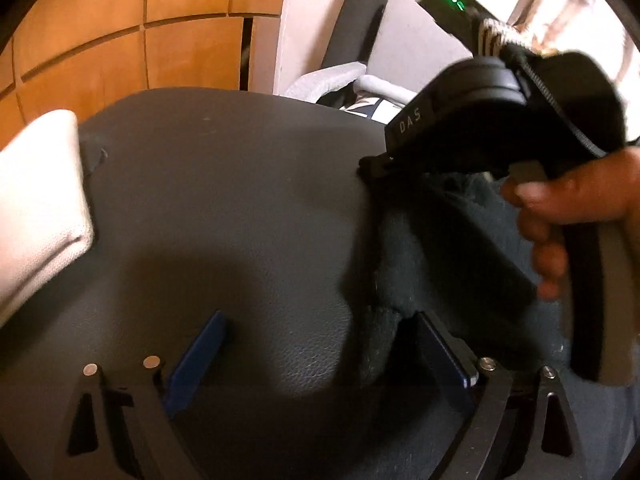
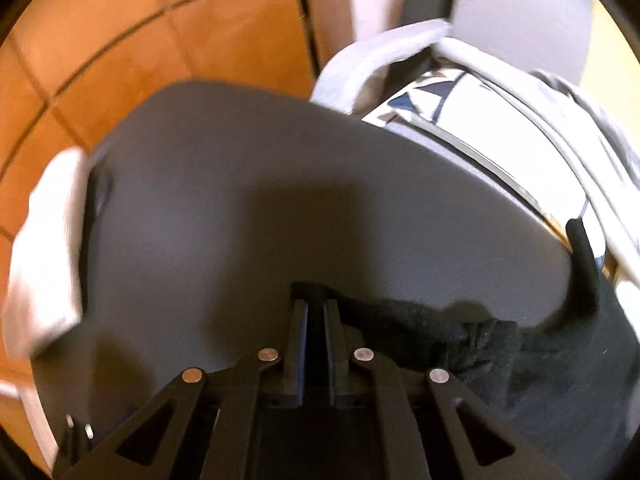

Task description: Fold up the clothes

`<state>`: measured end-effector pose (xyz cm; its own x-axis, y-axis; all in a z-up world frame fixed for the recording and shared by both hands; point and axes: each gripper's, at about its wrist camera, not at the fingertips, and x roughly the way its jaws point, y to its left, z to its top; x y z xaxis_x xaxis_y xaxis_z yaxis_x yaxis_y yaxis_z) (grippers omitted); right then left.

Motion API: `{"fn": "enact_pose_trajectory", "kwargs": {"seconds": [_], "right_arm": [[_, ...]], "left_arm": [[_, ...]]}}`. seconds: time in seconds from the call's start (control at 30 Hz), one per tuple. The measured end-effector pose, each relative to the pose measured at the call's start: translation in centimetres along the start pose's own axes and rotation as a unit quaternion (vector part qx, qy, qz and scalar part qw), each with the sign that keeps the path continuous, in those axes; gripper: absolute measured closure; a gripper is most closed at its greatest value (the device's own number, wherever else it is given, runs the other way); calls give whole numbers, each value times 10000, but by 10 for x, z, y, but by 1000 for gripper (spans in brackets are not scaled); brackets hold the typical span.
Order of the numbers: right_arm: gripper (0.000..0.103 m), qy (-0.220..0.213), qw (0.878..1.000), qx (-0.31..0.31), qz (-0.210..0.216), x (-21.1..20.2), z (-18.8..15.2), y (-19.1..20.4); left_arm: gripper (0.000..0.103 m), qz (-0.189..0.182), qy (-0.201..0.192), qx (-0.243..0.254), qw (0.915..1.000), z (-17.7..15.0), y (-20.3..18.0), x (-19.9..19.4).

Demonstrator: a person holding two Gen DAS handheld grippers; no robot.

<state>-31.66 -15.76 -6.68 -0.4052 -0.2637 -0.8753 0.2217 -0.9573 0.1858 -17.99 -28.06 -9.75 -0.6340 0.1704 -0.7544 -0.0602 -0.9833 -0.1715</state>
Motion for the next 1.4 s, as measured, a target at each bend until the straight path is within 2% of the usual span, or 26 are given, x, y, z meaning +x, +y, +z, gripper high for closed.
{"fn": "enact_pose_trajectory", "kwargs": {"seconds": [0.03, 0.17, 0.23, 0.27, 0.43, 0.53, 0.63, 0.67, 0.7, 0.77, 0.8, 0.83, 0.9, 1.07, 1.23, 1.27, 1.33, 1.4], "right_arm": [[97, -85, 9998, 167, 93, 0, -1, -4], [85, -530, 9933, 851, 567, -20, -6, -27], [81, -1043, 9838, 1220, 797, -52, -20, -45], [81, -1179, 9824, 1255, 724, -64, -32, -52], [81, -1244, 9878, 851, -390, -104, -108, -72], [81, -1275, 9843, 602, -1057, -128, -153, -85], [81, -1170, 9830, 707, -1227, -128, -180, -96], [81, -1204, 9823, 745, -1225, -127, -183, -97], [81, -1239, 9816, 782, -1223, -127, -187, -98], [80, -1307, 9801, 857, -1219, -126, -193, -99], [79, -1342, 9794, 895, -1217, -126, -196, -100], [79, -1367, 9787, 892, -1247, -127, -199, -99], [78, -1385, 9780, 839, -1312, -127, -199, -96], [78, -1359, 9782, 796, -1355, -126, -190, -96], [78, -1623, 9705, 1710, -501, -155, -200, -111], [78, -1600, 9689, 1839, -430, -160, -205, -114], [78, -1511, 9663, 2033, -455, -168, -217, -118], [78, -1562, 9586, 2319, -537, -177, -236, -125]], "left_arm": [[9, 11, -4, 0, 10000, -1, 0, 0], [9, -1, -26, 0, 10000, -1, 0, 1], [9, -147, -71, -109, 9998, -1, 5, -2], [9, -271, -107, -204, 9994, 0, 9, -4], [12, -704, -293, -1050, 9915, 2, 42, -32], [12, -686, -365, -740, 9942, 14, 21, -44], [12, -652, -273, 56, 9975, 30, -26, -35], [12, -599, -184, 223, 9978, 40, -31, -19], [12, -367, -74, 417, 9984, 41, -39, -11], [20, 354, 289, 676, 9967, 36, -42, 11], [20, 340, 453, 530, 9970, 30, -31, 16], [20, 187, 433, 318, 9984, 25, -24, 11], [17, 425, 398, 278, 9979, 17, -11, 2], [18, 394, 333, 619, 9968, 9, -6, -18], [19, -475, 145, 40, 9988, 43, -5, -29], [19, -508, 191, 42, 9985, 51, -9, -24], [19, -302, 426, 266, 9983, 58, -21, -8], [19, -116, 749, 457, 9961, 60, -31, 9]]}}
